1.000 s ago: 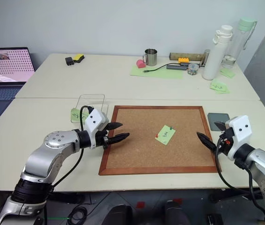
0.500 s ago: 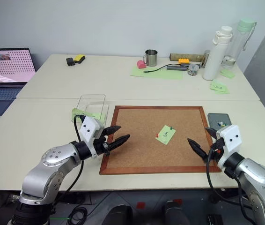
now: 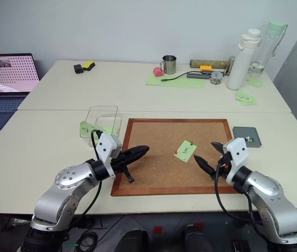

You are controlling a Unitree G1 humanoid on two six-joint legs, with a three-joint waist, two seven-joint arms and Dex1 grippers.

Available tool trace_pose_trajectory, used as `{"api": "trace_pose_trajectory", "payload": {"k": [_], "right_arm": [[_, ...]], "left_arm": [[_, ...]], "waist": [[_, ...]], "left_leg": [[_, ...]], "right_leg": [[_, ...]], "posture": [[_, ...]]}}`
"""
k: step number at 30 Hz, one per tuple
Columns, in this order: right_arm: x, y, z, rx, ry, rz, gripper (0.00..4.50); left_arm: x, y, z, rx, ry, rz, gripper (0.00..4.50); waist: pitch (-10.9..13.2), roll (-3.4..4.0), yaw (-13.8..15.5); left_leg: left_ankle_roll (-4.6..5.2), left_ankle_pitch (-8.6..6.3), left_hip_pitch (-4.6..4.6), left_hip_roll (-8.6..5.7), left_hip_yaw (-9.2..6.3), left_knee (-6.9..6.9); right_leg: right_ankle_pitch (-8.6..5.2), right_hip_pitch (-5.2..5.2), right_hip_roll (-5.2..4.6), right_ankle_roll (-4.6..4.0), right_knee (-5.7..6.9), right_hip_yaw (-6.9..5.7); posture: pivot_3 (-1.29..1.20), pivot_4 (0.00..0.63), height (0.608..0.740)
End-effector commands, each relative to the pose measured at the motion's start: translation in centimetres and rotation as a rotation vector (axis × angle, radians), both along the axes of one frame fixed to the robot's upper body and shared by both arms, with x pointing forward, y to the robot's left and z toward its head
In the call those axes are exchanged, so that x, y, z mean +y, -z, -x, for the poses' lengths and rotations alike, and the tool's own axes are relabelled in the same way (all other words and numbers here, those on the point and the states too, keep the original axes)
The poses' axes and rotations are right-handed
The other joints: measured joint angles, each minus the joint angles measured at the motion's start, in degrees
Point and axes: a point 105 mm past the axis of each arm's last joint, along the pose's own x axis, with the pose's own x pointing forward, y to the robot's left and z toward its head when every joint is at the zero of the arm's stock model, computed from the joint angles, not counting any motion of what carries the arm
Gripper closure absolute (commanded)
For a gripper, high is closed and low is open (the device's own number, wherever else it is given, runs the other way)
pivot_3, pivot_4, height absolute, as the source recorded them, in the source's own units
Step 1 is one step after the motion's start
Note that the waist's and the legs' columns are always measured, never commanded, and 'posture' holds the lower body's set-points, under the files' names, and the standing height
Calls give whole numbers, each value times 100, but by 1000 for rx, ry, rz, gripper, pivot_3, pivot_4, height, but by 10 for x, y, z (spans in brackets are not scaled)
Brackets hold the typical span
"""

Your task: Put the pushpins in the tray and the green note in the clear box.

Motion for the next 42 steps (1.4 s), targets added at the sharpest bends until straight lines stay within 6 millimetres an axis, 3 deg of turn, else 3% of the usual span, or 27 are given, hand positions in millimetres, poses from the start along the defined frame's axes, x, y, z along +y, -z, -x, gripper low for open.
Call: {"api": "trace_pose_trajectory", "payload": {"k": [1,9,14,25,33,42], "right_arm": [[2,-11,-2,-58,-20,1,243],[21,0,-24,-28,-65,25,243],[30,9,-44,5,-61,37,243],[30,31,-78,75,6,-10,243],[28,38,-86,82,18,-11,1610],[30,40,-82,59,-14,9,3775]], "left_arm": [[-5,2,8,29,65,12,4461],[-4,64,-6,143,26,-75,4461],[-13,86,-8,186,30,-136,4461],[-9,89,0,205,34,-161,4461],[-3,89,3,213,24,-165,4500],[-2,93,8,222,28,-179,4500]], "waist": [[0,0,-1],[-1,2,-9],[-22,25,51],[-74,74,54],[-76,76,-10],[-76,77,-13]], "left_leg": [[0,0,0,0,0,0],[0,0,3,-6,1,1],[0,0,3,-5,7,2],[1,0,5,-8,15,14],[1,0,5,-6,12,8],[1,-1,6,-3,11,-1]], "right_leg": [[0,0,0,0,0,0],[0,0,5,0,0,0],[13,5,-1,-21,0,-7],[18,11,-3,-8,-1,-1],[19,7,2,-11,-2,1],[16,4,5,-15,-3,1]], "posture": [[0,150,740],[0,150,740],[0,150,740],[0,150,740],[0,150,740],[0,150,740]]}}
